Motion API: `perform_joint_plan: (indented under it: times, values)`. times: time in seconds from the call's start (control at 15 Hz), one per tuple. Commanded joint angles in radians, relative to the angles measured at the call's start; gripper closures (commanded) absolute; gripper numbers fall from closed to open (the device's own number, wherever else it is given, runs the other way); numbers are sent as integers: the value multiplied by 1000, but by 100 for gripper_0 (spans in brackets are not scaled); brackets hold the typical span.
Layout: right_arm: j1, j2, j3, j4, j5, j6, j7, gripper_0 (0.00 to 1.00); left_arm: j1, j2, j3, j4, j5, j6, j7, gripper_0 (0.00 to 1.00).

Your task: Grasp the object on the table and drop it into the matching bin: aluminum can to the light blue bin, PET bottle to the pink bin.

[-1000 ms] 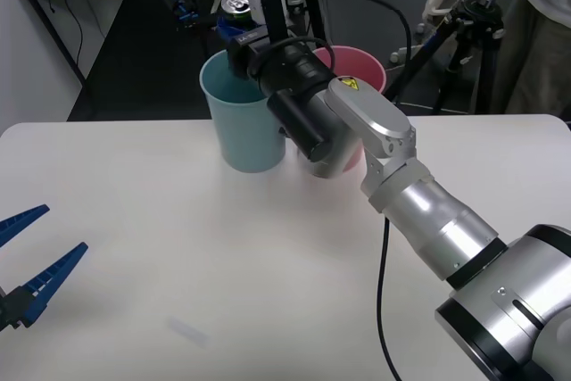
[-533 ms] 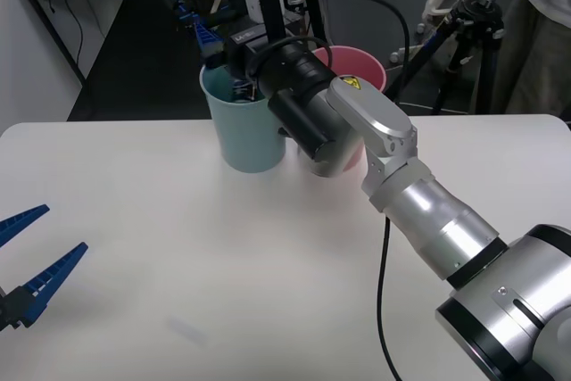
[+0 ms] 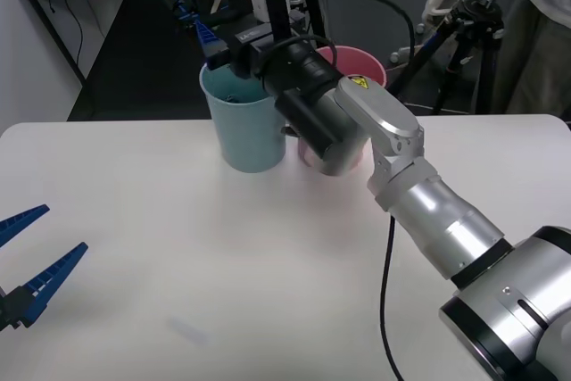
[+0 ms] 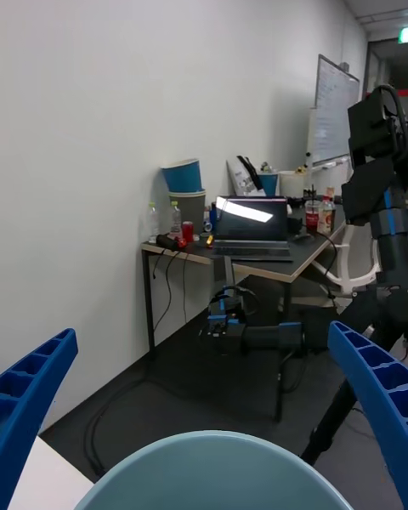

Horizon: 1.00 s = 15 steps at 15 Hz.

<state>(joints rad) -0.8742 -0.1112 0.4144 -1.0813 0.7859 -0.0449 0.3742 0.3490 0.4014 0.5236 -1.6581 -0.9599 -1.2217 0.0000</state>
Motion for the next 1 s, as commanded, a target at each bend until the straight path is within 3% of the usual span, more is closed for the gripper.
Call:
perform_joint_plan:
  times: [0.07,0.6,0.8,1.0]
  values:
    - [50,-24,-20,-57,12,-59,8,0,0,0,0,0,0,0,0,0]
    - [392,-219,7,-480,30,-127,0,0,0,0,0,0,0,0,0,0]
    - [535,-324,-22,-562,-4,-239,-11,0,0,0,0,0,0,0,0,0]
    - [656,-378,-105,-565,-2,-389,-11,0,0,0,0,0,0,0,0,0]
